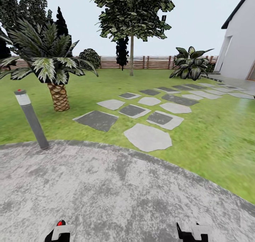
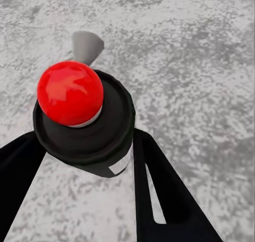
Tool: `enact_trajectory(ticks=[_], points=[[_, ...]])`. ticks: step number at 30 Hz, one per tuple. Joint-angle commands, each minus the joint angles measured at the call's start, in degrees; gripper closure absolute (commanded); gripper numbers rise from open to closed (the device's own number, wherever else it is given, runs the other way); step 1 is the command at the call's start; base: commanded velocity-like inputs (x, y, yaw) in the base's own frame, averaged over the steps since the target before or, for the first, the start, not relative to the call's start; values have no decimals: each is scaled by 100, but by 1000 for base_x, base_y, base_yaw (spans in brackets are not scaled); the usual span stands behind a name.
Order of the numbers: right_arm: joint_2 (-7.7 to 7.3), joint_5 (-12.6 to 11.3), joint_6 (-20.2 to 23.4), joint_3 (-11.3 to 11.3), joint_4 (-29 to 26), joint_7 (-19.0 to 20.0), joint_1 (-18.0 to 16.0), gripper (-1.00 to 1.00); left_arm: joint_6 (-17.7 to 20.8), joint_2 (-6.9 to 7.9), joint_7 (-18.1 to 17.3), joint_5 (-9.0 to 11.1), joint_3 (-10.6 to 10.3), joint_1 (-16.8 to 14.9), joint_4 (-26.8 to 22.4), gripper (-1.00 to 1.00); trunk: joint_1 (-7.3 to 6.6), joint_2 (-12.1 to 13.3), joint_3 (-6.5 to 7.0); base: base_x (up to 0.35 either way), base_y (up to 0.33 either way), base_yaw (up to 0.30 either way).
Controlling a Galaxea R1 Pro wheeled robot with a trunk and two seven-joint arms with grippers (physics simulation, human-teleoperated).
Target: In the garden, pick up the pesticide atomizer on the floor and spray pesticide onto both trees until each tree trunk is fully covered.
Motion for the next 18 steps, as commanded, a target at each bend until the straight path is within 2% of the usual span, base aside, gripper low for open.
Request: enact_trajectory(ticks=[1, 5, 18], points=[[0, 0, 0, 0, 1, 0, 0, -100, 0, -2, 0, 0, 0, 0, -1, 100, 0, 0, 0, 339, -76, 0], [0, -6, 0, 0, -4, 0, 1, -100, 0, 1, 0, 0, 0, 0, 1, 100, 0, 0, -11, 339, -76, -63], [0, -8, 0, 0, -8, 2, -1, -100, 0, -3, 0, 0, 0, 0, 0, 100, 0, 0, -104, 339, -77, -164]])
